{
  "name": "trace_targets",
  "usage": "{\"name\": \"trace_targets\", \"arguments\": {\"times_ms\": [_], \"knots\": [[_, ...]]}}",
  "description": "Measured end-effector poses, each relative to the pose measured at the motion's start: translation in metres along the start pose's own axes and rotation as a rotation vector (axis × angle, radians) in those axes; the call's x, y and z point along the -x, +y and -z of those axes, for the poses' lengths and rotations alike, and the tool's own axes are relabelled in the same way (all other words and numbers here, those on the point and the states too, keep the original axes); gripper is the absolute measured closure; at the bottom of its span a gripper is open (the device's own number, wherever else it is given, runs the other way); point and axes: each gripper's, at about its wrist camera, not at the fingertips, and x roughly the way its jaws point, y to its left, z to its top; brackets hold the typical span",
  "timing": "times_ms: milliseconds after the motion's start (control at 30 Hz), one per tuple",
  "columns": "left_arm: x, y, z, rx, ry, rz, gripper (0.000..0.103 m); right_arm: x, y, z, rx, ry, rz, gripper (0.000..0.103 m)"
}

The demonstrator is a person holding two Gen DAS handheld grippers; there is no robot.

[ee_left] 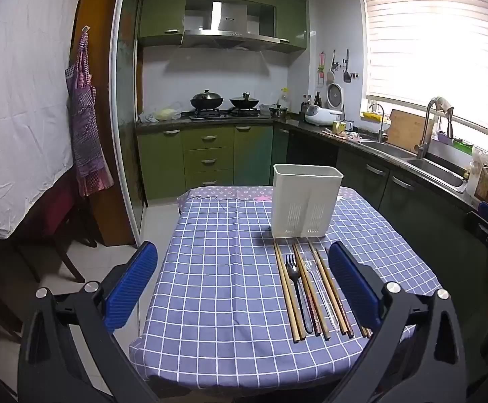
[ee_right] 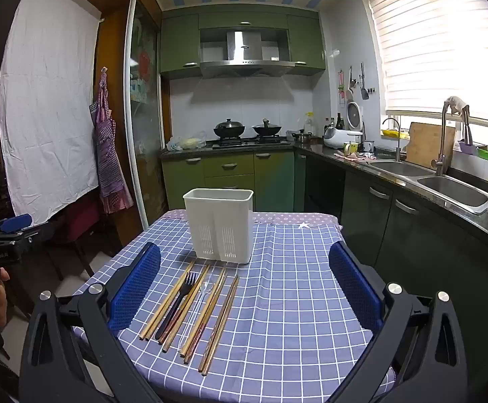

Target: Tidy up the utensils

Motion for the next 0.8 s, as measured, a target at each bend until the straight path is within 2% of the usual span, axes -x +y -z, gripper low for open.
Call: {"name": "trace_targets", "arguments": {"times_ms": [800], "knots": [[-0.008,-0.001,0.011,-0.005,0.015,0.003,0.006,-0.002,0.004,0.004,-0.001,0.012,0.002,0.004]]}}
